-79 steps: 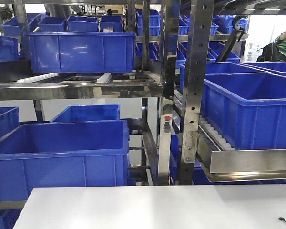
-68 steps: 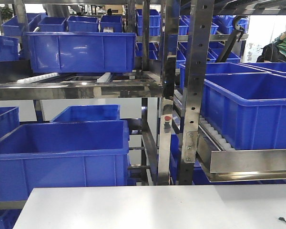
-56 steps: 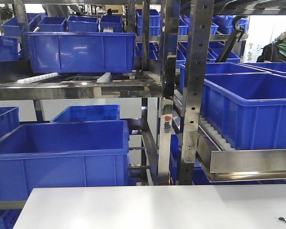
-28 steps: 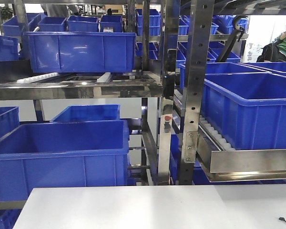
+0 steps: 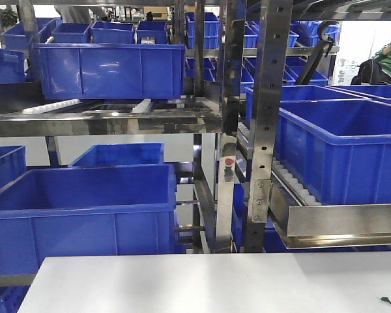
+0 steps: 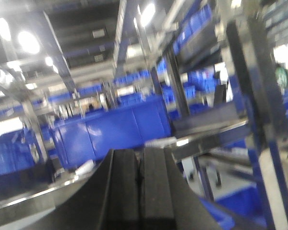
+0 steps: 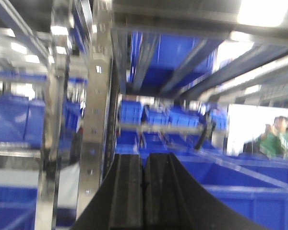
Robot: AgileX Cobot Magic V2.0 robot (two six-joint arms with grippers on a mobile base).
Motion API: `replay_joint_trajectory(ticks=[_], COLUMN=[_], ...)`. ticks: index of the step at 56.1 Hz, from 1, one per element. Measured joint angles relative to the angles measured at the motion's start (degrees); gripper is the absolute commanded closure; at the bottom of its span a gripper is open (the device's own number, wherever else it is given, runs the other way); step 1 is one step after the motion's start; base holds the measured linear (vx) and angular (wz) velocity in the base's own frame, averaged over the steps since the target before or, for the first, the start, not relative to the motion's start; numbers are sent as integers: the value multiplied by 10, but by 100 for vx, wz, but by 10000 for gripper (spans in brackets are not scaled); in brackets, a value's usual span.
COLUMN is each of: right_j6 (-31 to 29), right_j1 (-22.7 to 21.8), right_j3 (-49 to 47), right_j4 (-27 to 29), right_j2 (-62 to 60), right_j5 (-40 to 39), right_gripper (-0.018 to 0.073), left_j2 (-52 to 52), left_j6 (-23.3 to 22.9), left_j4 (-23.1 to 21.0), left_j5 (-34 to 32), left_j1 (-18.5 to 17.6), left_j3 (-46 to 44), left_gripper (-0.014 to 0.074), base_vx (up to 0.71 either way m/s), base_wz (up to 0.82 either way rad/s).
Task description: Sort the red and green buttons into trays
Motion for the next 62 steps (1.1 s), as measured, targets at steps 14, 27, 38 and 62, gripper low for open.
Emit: replay_joint_trajectory(ticks=[14,27,38,62], right_j6=[2,2,2,134], right_j1=[0,0,0,0], right_j3=[-20,-23,-23,90], right_j4=[2,2,2,-40], right_j2=[110,117,117,184], right_j5=[5,25,32,-232], right_gripper=[536,245,-146,-97], left_j2=[126,139,139,139], left_j6=[0,-5,-6,-6], left_j4=[0,-1,-2,-2], left_j5=[7,6,6,8], left_j1=[0,0,0,0], left_j3=[-32,-33,-34,-34], left_gripper=[534,267,66,43], base_vx=[0,0,0,0], base_wz=[0,0,0,0])
